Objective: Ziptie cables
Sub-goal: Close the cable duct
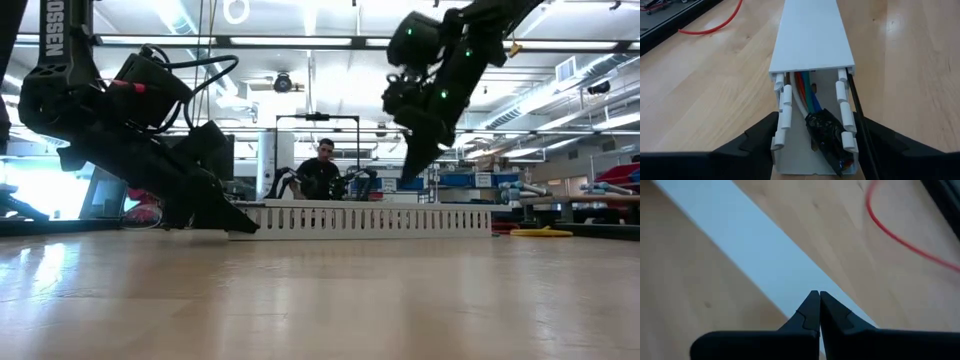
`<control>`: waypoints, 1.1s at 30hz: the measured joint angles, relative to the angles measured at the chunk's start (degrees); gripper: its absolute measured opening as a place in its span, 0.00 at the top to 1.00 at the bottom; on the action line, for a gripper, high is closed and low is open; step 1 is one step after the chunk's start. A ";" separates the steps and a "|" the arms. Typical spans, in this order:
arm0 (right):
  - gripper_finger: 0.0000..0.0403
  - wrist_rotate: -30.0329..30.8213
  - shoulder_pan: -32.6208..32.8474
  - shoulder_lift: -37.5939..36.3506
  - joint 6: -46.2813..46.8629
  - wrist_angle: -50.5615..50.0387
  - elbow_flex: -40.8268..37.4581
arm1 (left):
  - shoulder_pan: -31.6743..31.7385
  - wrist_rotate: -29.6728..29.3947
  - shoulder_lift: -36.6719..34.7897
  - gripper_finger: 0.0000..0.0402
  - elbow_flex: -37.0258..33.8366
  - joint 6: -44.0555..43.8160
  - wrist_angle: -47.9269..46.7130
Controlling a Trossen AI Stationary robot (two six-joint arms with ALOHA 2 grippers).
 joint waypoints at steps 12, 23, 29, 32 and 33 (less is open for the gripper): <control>1.00 -14.68 -1.19 14.66 -1.50 21.11 1.17 | 0.02 -0.95 -0.11 0.42 -0.13 -0.26 -0.27; 1.00 -12.93 0.29 6.81 -7.73 25.55 0.85 | 0.04 -0.13 -0.06 0.42 0.11 0.01 -0.33; 1.00 -2.19 0.16 1.06 -3.06 9.16 0.98 | 0.02 -0.31 -0.06 0.42 0.09 -0.15 -0.77; 1.00 -0.33 -0.58 1.46 1.15 0.88 0.87 | 0.02 -0.31 -0.06 0.42 0.11 -0.17 -0.83; 1.00 -1.76 -0.80 2.29 1.83 0.74 0.87 | 0.00 -0.32 -0.06 0.42 0.11 -0.18 -0.87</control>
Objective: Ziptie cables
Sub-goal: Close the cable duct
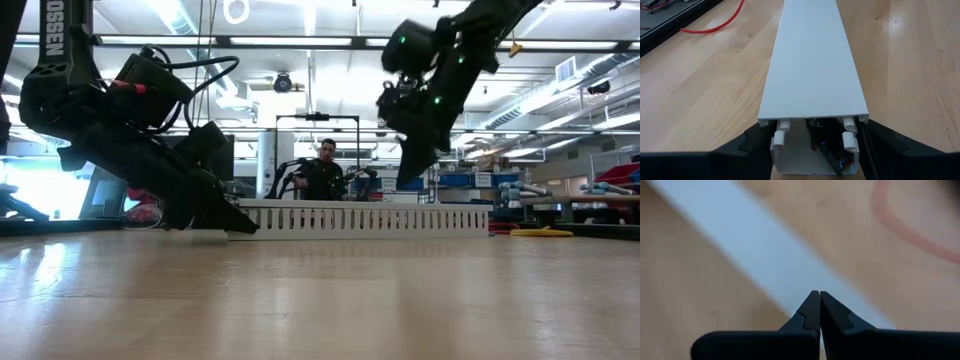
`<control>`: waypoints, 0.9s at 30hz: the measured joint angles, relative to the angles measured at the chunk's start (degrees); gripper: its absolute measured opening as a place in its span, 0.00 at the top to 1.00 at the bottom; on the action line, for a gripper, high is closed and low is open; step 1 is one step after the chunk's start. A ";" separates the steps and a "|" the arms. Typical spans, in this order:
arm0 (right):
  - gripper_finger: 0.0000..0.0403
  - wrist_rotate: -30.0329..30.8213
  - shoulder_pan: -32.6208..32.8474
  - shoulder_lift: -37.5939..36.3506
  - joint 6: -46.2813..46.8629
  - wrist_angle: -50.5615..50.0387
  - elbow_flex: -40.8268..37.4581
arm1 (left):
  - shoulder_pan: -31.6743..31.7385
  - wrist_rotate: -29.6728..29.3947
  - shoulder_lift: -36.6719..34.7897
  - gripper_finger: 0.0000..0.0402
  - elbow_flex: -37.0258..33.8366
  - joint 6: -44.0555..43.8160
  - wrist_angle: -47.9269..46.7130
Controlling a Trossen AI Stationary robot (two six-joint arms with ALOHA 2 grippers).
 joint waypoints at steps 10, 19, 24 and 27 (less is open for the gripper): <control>1.00 -19.61 0.12 12.89 -3.71 27.49 -0.18 | -0.02 -0.32 -0.04 0.42 -0.17 -0.17 0.17; 1.00 -12.89 2.94 5.04 -10.73 28.30 -0.31 | -0.13 0.44 0.04 0.40 -0.07 0.40 0.60; 1.00 -12.83 2.96 2.49 -10.81 25.75 -0.31 | -0.13 0.89 0.04 0.34 -0.07 -1.85 0.43; 1.00 -12.66 2.96 2.49 -10.78 25.26 -0.33 | -0.15 0.87 0.04 0.29 -0.07 -1.69 0.36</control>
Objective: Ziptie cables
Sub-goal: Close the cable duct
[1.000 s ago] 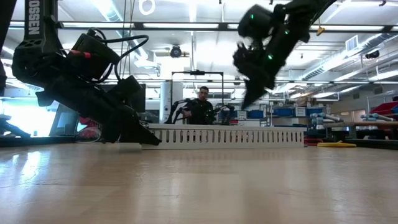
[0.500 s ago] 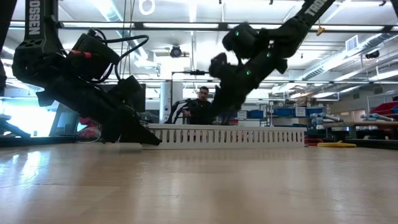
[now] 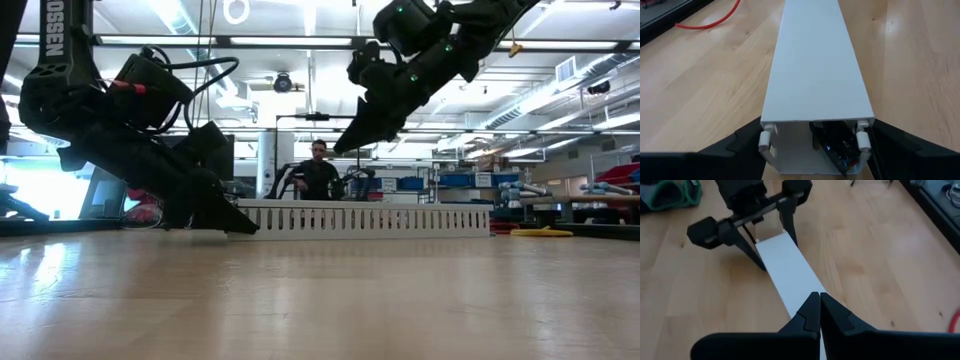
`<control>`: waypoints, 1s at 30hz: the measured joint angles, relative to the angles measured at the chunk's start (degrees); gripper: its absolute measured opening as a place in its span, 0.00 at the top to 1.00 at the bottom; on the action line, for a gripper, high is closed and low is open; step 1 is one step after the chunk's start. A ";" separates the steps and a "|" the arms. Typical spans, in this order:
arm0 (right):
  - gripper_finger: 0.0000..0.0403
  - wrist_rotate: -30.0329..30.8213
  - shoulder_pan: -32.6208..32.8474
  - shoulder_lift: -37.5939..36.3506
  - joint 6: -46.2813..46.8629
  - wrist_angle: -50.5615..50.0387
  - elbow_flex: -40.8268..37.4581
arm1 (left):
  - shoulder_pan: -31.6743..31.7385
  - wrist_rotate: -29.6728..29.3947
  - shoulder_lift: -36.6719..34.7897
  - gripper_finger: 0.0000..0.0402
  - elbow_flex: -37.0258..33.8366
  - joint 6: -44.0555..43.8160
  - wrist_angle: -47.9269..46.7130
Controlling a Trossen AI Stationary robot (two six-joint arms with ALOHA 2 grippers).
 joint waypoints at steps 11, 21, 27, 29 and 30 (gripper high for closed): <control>1.00 3.69 -0.27 -0.07 2.51 -7.19 0.02 | -0.02 1.83 -1.35 0.28 -0.84 0.19 0.57; 1.00 8.36 -1.89 -0.11 4.00 -13.07 0.02 | -0.02 4.46 -3.13 0.35 -4.23 -3.98 0.28; 1.00 8.36 -2.08 -0.12 4.00 -12.91 0.02 | -0.02 4.72 -3.13 0.39 -4.04 -2.59 0.41; 1.00 8.35 -2.08 -0.11 4.00 -12.96 0.02 | -0.02 4.70 -3.13 0.39 -4.04 -2.58 0.39; 1.00 8.35 -2.08 -0.11 4.00 -12.96 0.02 | -0.02 4.68 -3.13 0.39 -4.04 -2.57 0.36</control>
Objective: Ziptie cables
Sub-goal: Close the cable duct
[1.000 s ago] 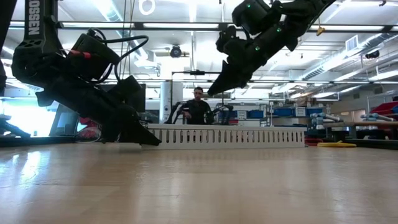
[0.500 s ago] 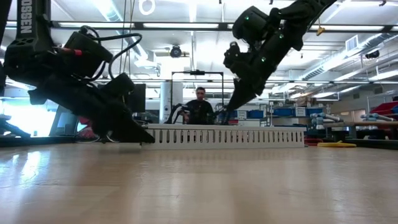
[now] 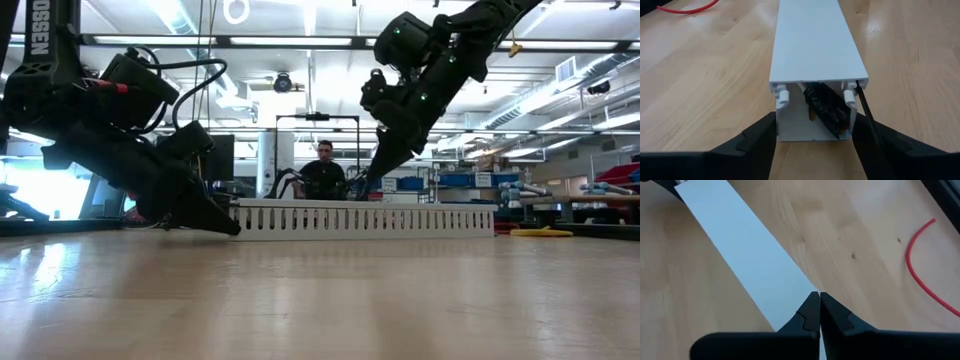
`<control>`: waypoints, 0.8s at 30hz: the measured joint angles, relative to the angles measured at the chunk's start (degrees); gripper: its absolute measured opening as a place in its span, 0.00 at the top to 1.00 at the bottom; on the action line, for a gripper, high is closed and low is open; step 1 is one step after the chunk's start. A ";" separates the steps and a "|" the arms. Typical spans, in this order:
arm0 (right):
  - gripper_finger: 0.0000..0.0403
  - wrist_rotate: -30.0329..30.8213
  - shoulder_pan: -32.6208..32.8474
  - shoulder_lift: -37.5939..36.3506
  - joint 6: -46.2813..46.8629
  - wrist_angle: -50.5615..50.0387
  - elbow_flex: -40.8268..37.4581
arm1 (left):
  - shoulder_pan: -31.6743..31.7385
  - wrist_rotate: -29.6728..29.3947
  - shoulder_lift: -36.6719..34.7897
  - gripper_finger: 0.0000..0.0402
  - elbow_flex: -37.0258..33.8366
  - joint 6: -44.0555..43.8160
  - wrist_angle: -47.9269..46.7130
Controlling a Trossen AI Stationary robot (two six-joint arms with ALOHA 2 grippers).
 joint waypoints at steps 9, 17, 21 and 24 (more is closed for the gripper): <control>1.00 9.40 -0.81 0.42 5.48 -8.29 0.04 | 0.00 -0.14 0.00 0.39 0.02 -0.02 -0.16; 1.00 -9.67 -2.95 7.29 4.90 2.44 0.37 | -0.02 -0.22 0.00 0.39 0.00 -0.24 -0.25; 1.00 -6.79 -2.59 6.64 3.60 3.80 0.11 | 0.00 -0.41 0.00 0.39 0.02 -0.38 -0.28; 1.00 -3.58 -2.25 4.69 1.97 2.05 -0.01 | 0.02 -0.50 0.00 0.39 0.11 -0.35 -0.70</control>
